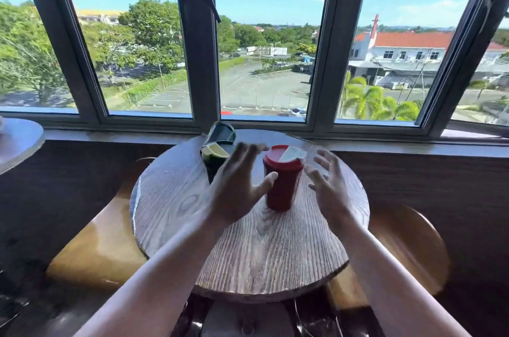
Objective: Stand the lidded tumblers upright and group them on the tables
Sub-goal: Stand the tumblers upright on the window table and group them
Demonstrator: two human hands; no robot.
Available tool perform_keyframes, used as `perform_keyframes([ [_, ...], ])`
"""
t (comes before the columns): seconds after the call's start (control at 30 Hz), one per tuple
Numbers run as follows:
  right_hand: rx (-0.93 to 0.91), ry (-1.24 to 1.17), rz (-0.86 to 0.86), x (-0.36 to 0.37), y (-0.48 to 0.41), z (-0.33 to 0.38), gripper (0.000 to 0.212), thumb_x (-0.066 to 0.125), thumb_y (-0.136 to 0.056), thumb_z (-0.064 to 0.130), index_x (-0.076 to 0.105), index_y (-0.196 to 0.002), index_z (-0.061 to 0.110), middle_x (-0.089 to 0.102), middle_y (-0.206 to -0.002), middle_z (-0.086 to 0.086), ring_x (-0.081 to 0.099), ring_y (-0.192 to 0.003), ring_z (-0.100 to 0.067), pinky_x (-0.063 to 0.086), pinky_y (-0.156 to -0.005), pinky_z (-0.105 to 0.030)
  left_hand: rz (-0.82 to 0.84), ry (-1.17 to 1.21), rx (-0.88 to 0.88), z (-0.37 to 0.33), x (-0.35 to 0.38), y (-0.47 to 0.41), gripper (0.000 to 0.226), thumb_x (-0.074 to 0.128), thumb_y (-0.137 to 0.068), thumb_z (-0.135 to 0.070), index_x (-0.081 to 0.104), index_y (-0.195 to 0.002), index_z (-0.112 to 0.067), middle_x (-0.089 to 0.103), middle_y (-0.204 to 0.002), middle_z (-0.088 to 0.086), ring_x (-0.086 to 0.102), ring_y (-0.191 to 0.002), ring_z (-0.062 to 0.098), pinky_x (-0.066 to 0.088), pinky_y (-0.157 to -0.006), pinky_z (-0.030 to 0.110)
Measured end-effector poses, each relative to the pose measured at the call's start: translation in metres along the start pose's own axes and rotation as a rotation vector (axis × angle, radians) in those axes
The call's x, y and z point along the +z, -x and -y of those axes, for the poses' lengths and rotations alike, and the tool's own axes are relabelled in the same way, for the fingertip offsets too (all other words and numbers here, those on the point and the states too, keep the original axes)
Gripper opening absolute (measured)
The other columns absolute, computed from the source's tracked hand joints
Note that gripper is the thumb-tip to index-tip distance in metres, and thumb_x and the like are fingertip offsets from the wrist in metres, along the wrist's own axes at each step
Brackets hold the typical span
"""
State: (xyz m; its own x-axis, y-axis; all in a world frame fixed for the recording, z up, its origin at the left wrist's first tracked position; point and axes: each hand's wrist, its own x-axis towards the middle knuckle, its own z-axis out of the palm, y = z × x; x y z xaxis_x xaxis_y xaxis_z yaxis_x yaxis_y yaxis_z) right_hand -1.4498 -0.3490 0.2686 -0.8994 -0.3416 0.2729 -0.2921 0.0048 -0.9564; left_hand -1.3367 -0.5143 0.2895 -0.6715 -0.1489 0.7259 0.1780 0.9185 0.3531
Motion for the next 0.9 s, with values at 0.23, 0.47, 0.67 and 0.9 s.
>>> perform_keyframes([
  [0.23, 0.126, -0.152, 0.314, -0.001, -0.007, -0.032, 0.040, 0.058, -0.097, 0.015, 0.048, -0.134, 0.027, 0.065, -0.127, -0.002, 0.063, -0.114, -0.011, 0.053, -0.092, -0.032, -0.047, -0.017, -0.201, -0.018, 0.037, 0.005, 0.053, 0.079, -0.083, -0.035, 0.055, -0.127, -0.017, 0.055, -0.116, 0.004, 0.063, -0.092, 0.018, 0.055, -0.080, 0.027],
  [0.47, -0.023, 0.016, 0.257, 0.009, -0.016, -0.045, 0.058, 0.076, -0.083, 0.013, 0.052, -0.135, 0.021, 0.068, -0.120, -0.001, 0.066, -0.109, -0.013, 0.056, -0.092, -0.030, -0.171, -0.015, -0.286, -0.024, 0.039, 0.013, 0.039, 0.079, -0.084, -0.020, 0.063, -0.119, -0.012, 0.067, -0.114, 0.003, 0.062, -0.099, 0.008, 0.042, -0.091, 0.011],
  [0.67, -0.060, -0.026, 0.210, 0.030, -0.018, -0.040, 0.058, 0.080, -0.079, 0.009, 0.053, -0.127, 0.024, 0.066, -0.109, 0.013, 0.067, -0.103, -0.012, 0.057, -0.086, -0.030, -0.217, -0.034, -0.296, -0.015, 0.025, 0.011, 0.028, 0.075, -0.088, -0.017, 0.068, -0.114, -0.012, 0.073, -0.109, 0.003, 0.071, -0.095, 0.015, 0.057, -0.088, 0.029],
  [0.9, -0.070, 0.006, 0.174, 0.040, -0.015, -0.037, 0.058, 0.083, -0.076, 0.017, 0.055, -0.126, 0.023, 0.066, -0.101, 0.017, 0.067, -0.098, -0.004, 0.058, -0.086, -0.032, -0.141, -0.113, -0.288, -0.008, 0.016, 0.016, 0.039, 0.073, -0.090, -0.024, 0.068, -0.125, -0.008, 0.074, -0.118, 0.008, 0.072, -0.102, 0.016, 0.052, -0.093, 0.020],
])
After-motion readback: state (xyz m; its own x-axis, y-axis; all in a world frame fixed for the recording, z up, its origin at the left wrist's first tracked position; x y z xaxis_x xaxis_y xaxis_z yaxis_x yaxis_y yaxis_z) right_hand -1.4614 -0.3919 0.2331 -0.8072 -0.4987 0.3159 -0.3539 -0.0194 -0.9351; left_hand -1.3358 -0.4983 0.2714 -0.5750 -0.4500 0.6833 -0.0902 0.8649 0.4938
